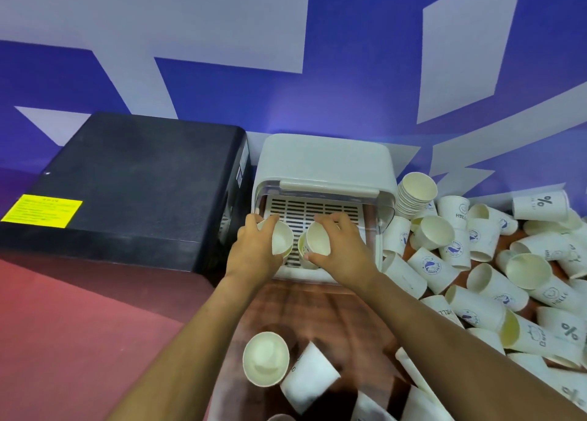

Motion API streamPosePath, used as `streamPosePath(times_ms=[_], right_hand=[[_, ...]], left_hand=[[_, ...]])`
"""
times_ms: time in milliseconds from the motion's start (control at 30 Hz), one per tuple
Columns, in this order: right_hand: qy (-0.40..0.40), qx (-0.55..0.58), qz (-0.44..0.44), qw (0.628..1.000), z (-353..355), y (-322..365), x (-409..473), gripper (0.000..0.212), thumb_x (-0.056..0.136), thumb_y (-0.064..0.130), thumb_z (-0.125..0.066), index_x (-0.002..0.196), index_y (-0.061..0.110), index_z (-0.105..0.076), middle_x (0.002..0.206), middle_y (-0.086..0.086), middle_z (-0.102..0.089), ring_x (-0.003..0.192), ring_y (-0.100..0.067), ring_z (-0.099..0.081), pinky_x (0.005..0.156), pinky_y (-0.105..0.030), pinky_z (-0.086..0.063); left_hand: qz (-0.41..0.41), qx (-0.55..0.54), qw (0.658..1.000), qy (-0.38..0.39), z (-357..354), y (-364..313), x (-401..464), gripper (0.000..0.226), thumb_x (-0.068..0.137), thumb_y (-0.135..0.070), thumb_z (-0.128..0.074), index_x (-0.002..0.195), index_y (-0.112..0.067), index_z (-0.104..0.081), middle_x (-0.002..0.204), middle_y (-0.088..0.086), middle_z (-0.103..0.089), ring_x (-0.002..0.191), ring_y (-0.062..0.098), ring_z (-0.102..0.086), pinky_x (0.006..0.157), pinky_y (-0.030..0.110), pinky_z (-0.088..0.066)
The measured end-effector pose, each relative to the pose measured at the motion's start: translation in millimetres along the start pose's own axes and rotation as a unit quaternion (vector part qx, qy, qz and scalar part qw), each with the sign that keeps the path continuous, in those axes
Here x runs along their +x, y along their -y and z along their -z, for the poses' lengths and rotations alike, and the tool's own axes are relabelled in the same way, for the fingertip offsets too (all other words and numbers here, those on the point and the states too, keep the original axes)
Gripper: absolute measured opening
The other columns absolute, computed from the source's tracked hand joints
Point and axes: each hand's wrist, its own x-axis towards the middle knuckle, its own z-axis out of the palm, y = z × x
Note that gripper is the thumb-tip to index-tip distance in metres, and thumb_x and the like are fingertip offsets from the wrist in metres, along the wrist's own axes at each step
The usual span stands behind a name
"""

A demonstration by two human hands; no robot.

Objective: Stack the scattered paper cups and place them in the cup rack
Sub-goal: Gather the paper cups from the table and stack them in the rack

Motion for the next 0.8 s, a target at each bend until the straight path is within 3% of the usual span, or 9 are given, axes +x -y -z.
streamPosePath(times_ms=[167,267,400,500,633,800], right_hand=[[0.018,-0.007,-0.03,0.999,-12,1,1,0.073,0.076,0.049,-0.071,0.139,0.03,-0.038,0.14,0.007,-0.036,0.126,-0.017,-0.041,0.095,-0.033,-0.041],[0.04,-0.022,-0.031,0.998,-16,-1,0,0.076,0.079,0.055,-0.065,0.143,0.03,-0.032,0.146,0.009,-0.036,0.132,-0.016,-0.036,0.103,-0.033,-0.036],[0.059,-0.024,-0.025,0.998,-19,-6,-3,0.076,0.079,0.054,-0.064,0.143,0.03,-0.03,0.147,0.01,-0.035,0.133,-0.016,-0.036,0.104,-0.031,-0.033],[0.084,-0.039,-0.022,0.995,-16,-7,-4,0.079,0.082,0.054,-0.062,0.146,0.031,-0.024,0.156,0.006,-0.022,0.141,-0.019,-0.026,0.11,-0.034,-0.027],[0.085,-0.042,-0.03,0.995,-5,-6,-14,0.076,0.083,0.052,-0.061,0.146,0.031,-0.025,0.158,0.001,-0.016,0.142,-0.022,-0.022,0.113,-0.039,-0.027],[0.029,0.006,0.048,0.998,5,-6,-58,0.053,0.084,0.037,-0.065,0.133,0.026,-0.048,0.136,0.004,-0.046,0.125,-0.017,-0.041,0.105,-0.036,-0.037]], left_hand=[[0.007,0.031,0.999,0.029,-12,6,8,0.078,0.081,-0.031,-0.07,0.145,-0.024,-0.027,0.138,0.006,-0.03,0.121,0.027,-0.04,0.089,0.038,-0.048],[0.007,0.044,0.997,0.066,-19,9,10,0.083,0.08,-0.033,-0.07,0.147,-0.026,-0.022,0.14,0.004,-0.03,0.125,0.027,-0.037,0.091,0.039,-0.048],[-0.001,0.045,0.993,0.109,-21,12,12,0.088,0.081,-0.033,-0.069,0.15,-0.027,-0.014,0.153,0.004,-0.022,0.138,0.027,-0.024,0.104,0.044,-0.041],[-0.013,0.061,0.989,0.136,-16,9,10,0.093,0.082,-0.036,-0.069,0.151,-0.03,-0.006,0.159,0.005,-0.009,0.145,0.03,-0.01,0.111,0.047,-0.031],[-0.039,0.026,0.993,0.11,-5,5,-6,0.091,0.082,-0.039,-0.067,0.15,-0.033,-0.008,0.16,0.005,-0.007,0.146,0.029,-0.006,0.114,0.048,-0.025],[-0.099,-0.069,0.992,0.026,5,5,-51,0.076,0.082,-0.034,-0.067,0.146,-0.031,-0.027,0.153,-0.002,-0.026,0.141,0.02,-0.02,0.113,0.042,-0.029]])
